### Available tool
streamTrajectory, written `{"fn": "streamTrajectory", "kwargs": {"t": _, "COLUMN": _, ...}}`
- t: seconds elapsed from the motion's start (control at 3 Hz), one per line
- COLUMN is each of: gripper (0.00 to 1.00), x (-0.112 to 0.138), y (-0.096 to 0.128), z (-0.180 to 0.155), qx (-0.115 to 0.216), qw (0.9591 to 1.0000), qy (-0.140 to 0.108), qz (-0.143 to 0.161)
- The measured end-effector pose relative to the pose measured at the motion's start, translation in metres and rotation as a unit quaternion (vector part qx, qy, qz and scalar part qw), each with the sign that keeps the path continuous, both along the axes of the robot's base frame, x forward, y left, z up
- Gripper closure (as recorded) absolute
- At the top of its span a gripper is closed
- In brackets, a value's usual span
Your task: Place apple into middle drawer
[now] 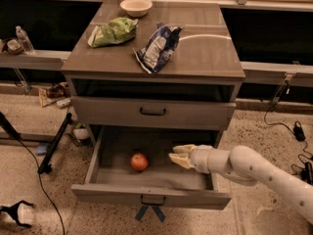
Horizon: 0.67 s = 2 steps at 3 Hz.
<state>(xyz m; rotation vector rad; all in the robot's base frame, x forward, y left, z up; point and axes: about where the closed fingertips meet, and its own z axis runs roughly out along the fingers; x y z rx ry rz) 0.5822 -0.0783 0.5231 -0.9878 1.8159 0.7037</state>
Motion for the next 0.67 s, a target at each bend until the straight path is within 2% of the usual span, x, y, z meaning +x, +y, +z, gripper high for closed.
{"fn": "streamTrajectory", "kwargs": {"t": 0.33, "gripper": 0.87, "x": -0.035, "y": -0.040, "z": 0.062, "qx": 0.004, "qw": 0.9990, "qy": 0.005, "qz": -0.045}}
{"fn": "streamTrajectory", "kwargs": {"t": 0.67, "gripper": 0.89, "x": -0.040, "y": -0.057, "z": 0.073, "qx": -0.002, "qw": 0.9981, "qy": -0.001, "qz": -0.061}}
